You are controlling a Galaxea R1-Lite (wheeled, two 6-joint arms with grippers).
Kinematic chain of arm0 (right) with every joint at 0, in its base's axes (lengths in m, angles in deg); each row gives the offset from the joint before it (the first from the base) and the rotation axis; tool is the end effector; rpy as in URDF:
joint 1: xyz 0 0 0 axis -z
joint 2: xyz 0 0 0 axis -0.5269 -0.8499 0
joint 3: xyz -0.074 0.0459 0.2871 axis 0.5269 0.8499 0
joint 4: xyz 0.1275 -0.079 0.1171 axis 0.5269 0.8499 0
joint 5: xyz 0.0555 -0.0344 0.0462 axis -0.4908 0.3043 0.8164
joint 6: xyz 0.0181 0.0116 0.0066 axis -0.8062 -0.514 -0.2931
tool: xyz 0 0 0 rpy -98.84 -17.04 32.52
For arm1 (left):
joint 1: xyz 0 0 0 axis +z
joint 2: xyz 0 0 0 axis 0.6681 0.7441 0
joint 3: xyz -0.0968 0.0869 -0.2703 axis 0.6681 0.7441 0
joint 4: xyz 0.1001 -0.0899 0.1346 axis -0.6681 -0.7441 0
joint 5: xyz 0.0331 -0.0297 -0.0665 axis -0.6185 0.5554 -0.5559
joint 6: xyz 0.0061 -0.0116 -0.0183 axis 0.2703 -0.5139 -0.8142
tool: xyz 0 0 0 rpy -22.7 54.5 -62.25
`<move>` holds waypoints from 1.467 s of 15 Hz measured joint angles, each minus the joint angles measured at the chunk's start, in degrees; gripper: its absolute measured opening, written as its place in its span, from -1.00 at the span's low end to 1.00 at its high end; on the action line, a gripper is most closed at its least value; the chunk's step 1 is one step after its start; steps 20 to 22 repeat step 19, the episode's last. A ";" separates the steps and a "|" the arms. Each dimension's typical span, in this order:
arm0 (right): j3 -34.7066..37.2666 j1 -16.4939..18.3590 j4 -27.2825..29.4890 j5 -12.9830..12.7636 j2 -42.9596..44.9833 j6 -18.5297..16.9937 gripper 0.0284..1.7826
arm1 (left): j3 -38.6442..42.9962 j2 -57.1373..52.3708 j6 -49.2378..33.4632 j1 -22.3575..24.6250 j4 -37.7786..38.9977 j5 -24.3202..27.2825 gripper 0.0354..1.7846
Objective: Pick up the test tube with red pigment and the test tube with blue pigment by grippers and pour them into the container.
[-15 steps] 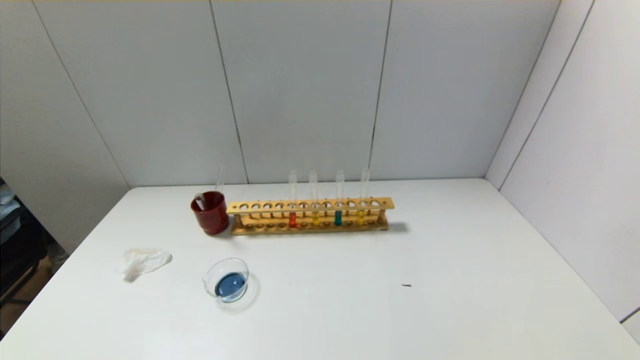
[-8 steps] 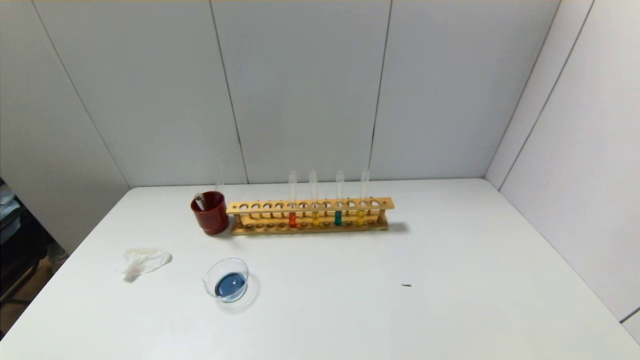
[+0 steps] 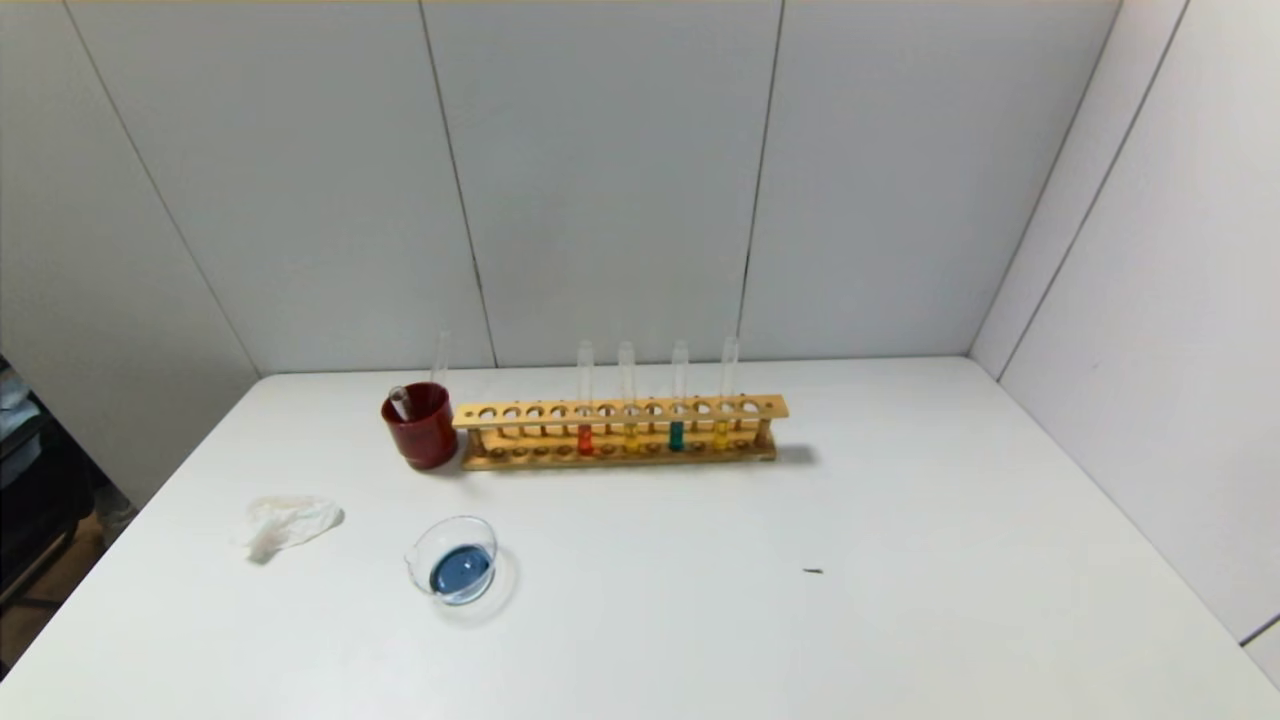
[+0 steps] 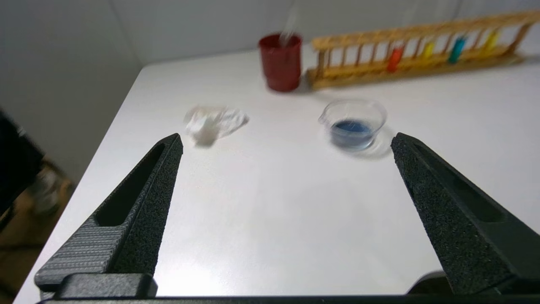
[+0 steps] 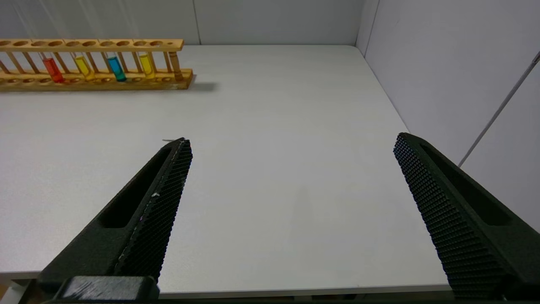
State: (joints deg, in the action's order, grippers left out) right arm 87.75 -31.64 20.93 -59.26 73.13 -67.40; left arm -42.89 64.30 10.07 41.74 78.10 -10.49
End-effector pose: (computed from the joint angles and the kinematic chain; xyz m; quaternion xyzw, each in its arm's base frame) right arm -0.0228 0.0003 0.0750 -0.0007 0.0024 0.0008 1.0000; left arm -0.0231 -0.0004 0.0771 0.0363 -0.0045 -0.0115 0.9993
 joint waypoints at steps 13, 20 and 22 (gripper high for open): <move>0.00 0.00 -0.02 -0.02 0.00 -0.05 0.96 | 0.24 -0.11 0.88 0.07 -0.49 -0.71 0.95; 0.00 0.02 -0.02 -0.02 0.00 -0.07 0.96 | 0.24 -0.11 0.85 0.07 -0.52 -0.71 0.95; 0.00 0.02 -0.02 -0.02 0.00 -0.07 0.96 | 0.24 -0.11 0.85 0.07 -0.52 -0.71 0.95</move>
